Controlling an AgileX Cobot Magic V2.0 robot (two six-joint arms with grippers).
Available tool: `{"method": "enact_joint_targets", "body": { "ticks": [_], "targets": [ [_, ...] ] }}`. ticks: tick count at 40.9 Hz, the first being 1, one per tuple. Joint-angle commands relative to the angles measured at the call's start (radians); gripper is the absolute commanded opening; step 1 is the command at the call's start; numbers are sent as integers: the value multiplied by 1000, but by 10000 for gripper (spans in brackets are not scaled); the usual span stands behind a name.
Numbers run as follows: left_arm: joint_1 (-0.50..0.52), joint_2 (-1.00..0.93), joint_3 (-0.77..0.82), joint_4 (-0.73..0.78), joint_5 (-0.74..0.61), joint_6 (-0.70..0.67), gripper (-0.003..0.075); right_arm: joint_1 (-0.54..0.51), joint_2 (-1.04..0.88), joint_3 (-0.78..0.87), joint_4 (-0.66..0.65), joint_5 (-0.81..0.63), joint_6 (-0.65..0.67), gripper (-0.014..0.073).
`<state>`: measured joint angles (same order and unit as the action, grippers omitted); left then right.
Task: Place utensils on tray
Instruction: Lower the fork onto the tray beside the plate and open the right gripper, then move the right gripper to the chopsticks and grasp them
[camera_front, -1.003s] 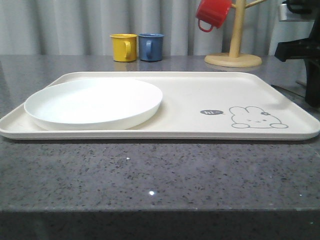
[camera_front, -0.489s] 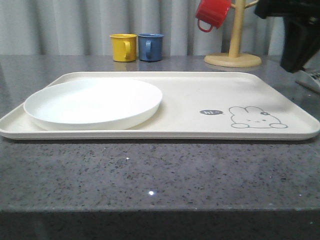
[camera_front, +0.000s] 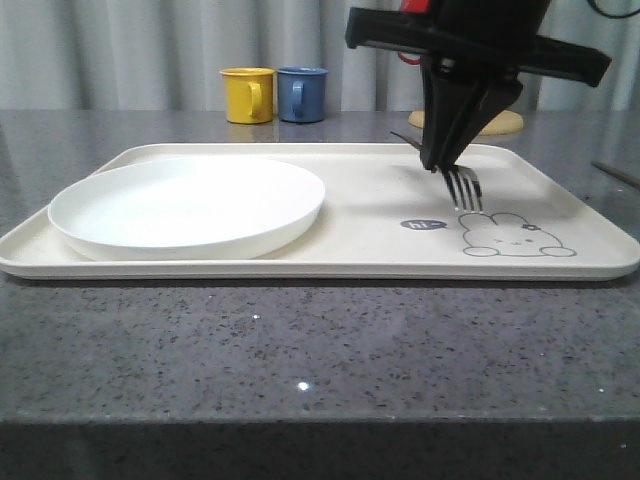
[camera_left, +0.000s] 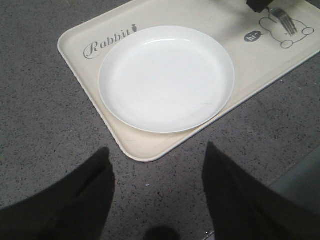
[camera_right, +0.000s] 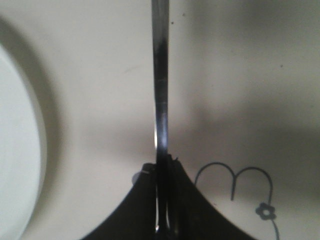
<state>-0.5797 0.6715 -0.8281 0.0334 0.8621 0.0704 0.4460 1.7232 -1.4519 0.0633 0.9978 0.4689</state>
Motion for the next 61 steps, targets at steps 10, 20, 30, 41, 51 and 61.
{"method": "enact_joint_targets", "body": {
  "ticks": [10,20,30,41,51,61],
  "targets": [
    [-5,1,-27,2,-67,-10,389,8,24,-37,69,-99,70,-3],
    [-5,1,-27,2,-67,-10,389,12,37,-37,69,-97,70,190],
    [-5,1,-27,2,-67,-10,389,12,2,-38,48,-97,18,299],
    [-5,1,-27,2,-67,-10,389,-11,-154,4,-131,44,-145,299],
    [-5,1,-27,2,-67,-10,389,-218,-256,130,-164,83,-254,299],
    [-5,1,-27,2,-67,-10,389,-404,-241,153,-160,92,-398,299]
  ]
}}
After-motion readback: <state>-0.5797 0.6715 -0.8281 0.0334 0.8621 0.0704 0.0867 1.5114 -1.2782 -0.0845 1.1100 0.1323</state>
